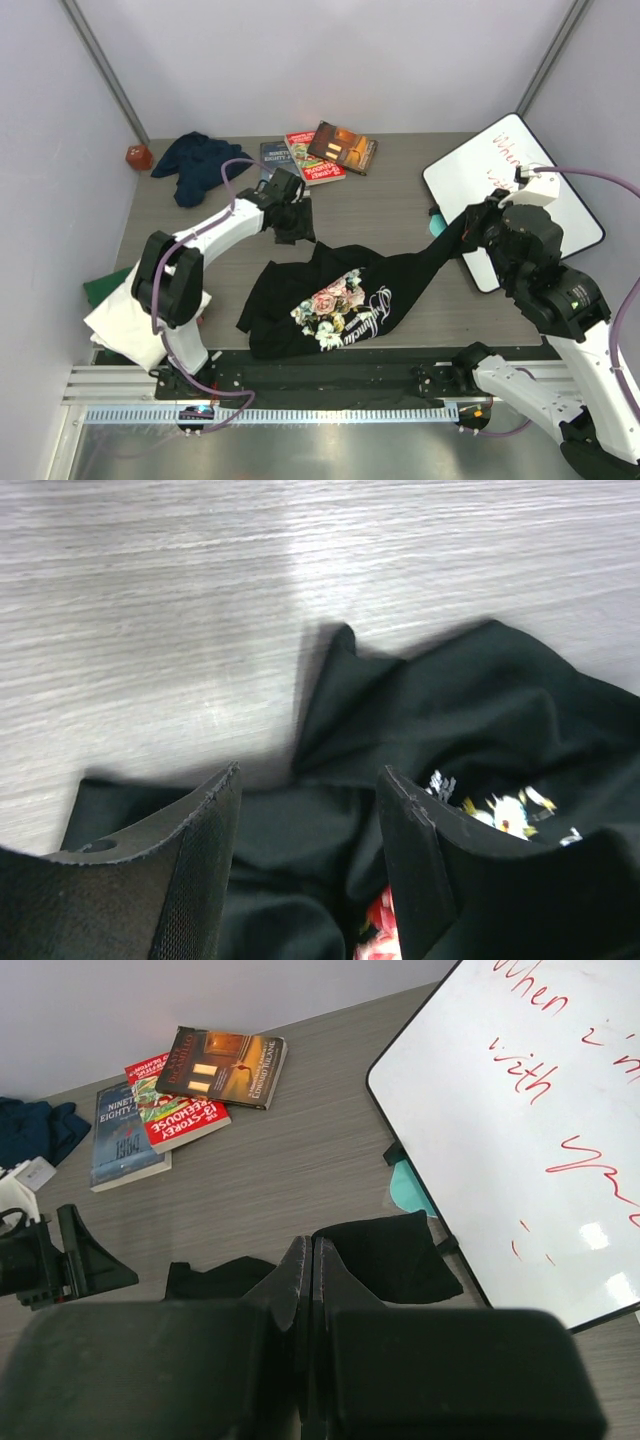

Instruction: Fold and stack the t-shirts

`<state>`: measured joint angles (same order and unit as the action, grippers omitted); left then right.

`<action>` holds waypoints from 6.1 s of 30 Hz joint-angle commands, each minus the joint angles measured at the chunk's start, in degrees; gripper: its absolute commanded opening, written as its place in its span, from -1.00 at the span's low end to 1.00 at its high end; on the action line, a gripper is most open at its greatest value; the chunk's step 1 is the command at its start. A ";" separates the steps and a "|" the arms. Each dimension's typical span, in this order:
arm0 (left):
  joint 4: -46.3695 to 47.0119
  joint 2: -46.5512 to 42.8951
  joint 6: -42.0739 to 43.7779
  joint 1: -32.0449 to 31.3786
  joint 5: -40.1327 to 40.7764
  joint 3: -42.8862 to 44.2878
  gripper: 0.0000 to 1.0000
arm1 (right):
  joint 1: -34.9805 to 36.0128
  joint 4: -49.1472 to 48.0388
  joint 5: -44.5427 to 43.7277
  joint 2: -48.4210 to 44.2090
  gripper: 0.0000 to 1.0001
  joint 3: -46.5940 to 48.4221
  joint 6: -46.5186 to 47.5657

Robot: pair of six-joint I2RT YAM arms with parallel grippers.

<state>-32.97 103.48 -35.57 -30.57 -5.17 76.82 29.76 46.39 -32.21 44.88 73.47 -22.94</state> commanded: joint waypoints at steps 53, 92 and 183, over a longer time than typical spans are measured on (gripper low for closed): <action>-2.10 -16.19 1.65 0.95 1.91 -7.90 0.10 | -0.14 -3.94 1.27 -0.15 -0.98 -2.28 -1.49; 6.34 -13.22 -1.43 0.95 2.45 -21.27 0.03 | -0.14 -4.64 2.50 -1.64 -0.98 -5.01 -2.90; -31.54 -46.79 -3.70 5.34 15.30 -4.81 -0.99 | -0.05 3.96 -5.14 8.82 -0.98 22.77 12.13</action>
<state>-62.98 56.23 -32.99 -25.36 24.18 80.95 29.78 49.17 -38.17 52.71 97.17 -10.55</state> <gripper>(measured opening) 0.005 0.023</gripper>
